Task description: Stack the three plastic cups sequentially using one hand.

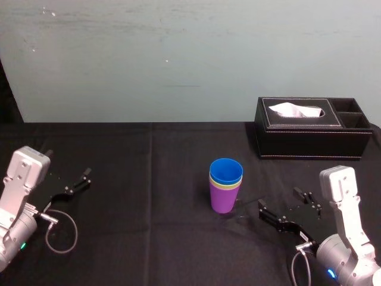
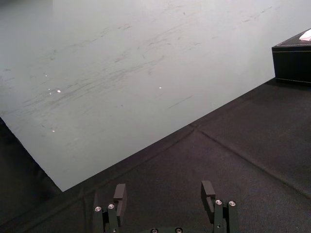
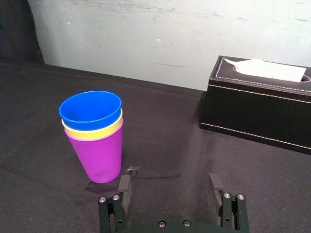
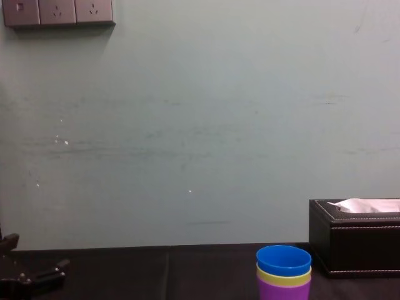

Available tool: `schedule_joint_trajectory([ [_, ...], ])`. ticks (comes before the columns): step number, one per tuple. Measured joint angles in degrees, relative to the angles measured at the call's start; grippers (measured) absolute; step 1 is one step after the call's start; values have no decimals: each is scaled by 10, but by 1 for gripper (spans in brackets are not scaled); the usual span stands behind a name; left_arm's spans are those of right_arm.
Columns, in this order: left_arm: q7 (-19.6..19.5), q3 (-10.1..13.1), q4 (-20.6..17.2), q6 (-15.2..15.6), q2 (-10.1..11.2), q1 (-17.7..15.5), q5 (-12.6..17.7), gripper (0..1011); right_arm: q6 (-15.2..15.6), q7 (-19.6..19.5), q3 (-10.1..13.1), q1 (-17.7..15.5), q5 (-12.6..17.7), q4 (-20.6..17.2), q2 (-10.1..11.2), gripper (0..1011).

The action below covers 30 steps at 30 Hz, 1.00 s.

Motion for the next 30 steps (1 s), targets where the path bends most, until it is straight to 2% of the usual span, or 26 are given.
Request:
schedule_joint_trajectory([
  [30, 0, 0, 0, 0, 0, 0, 0, 1000, -1, -1, 0, -1, 0, -1, 1, 1002],
])
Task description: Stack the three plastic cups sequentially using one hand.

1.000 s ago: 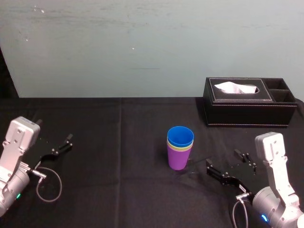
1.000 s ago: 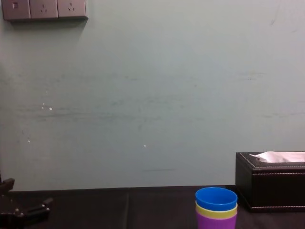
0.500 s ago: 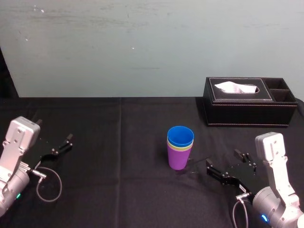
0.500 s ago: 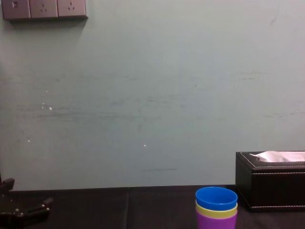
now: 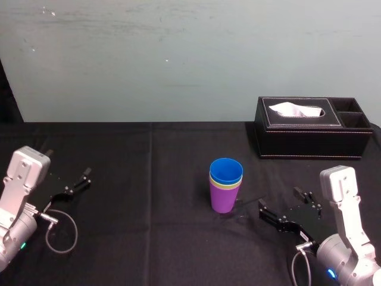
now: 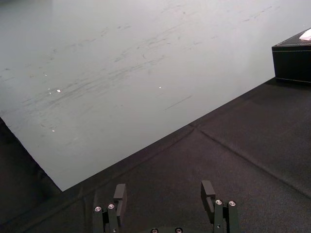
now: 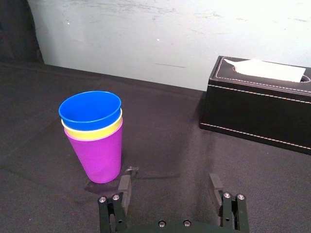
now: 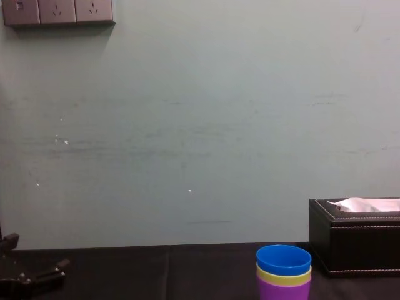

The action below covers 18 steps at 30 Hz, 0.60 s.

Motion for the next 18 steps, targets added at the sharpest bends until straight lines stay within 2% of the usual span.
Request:
schedule_joint_trajectory([
  [18, 0, 0, 0, 0, 0, 0, 0, 1000, 0, 0, 0, 0, 0, 0, 0, 1002],
])
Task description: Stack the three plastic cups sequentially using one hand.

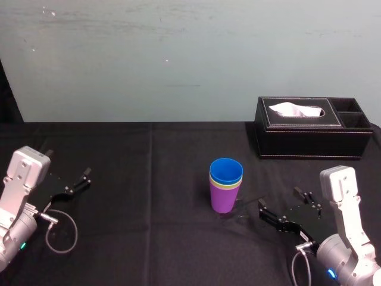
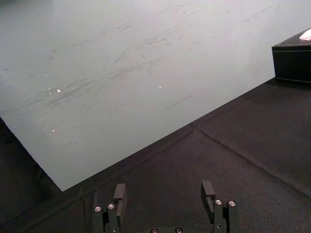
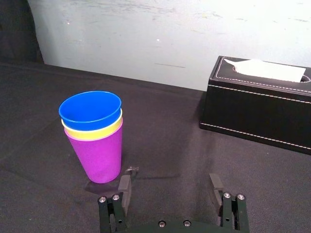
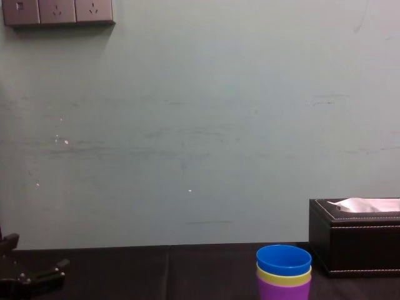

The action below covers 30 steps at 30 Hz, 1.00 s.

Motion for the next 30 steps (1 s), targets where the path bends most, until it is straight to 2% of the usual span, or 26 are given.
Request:
schedule_joint_trajectory([
  [30, 0, 0, 0, 0, 0, 0, 0, 1000, 0, 0, 0, 0, 0, 0, 0, 1002],
])
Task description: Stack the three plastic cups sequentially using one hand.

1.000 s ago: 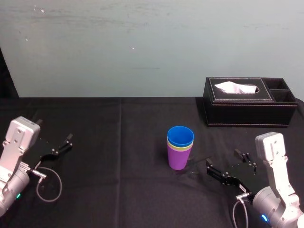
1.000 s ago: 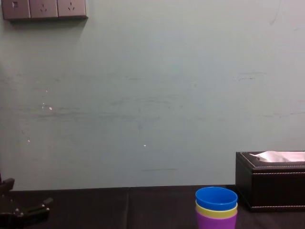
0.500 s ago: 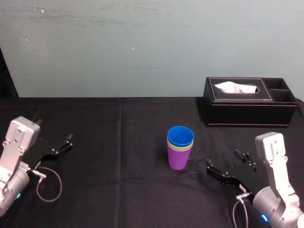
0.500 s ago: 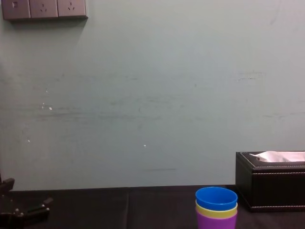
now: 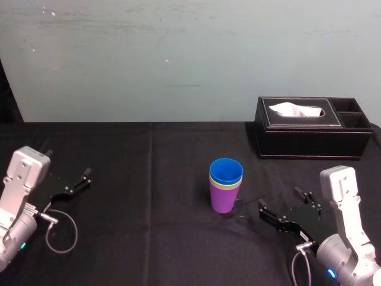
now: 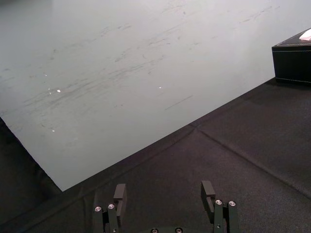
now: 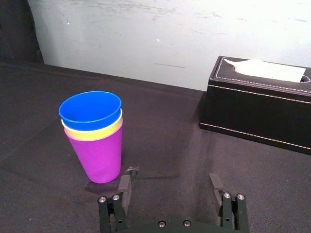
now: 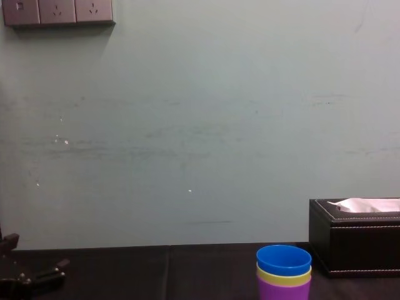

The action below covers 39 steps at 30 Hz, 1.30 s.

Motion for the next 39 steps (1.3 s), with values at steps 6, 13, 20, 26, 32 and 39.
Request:
schedule_joint_trajectory([
  [6, 0, 0, 0, 0, 0, 0, 0, 1000, 0, 0, 0, 0, 0, 0, 0, 1002],
  [13, 0, 0, 0, 0, 0, 0, 0, 1000, 0, 0, 0, 0, 0, 0, 0, 1002],
  [20, 0, 0, 0, 0, 0, 0, 0, 1000, 0, 0, 0, 0, 0, 0, 0, 1002],
  [26, 0, 0, 0, 0, 0, 0, 0, 1000, 0, 0, 0, 0, 0, 0, 0, 1002],
  [32, 0, 0, 0, 0, 0, 0, 0, 1000, 0, 0, 0, 0, 0, 0, 0, 1002],
  [39, 0, 0, 0, 0, 0, 0, 0, 1000, 0, 0, 0, 0, 0, 0, 0, 1002],
])
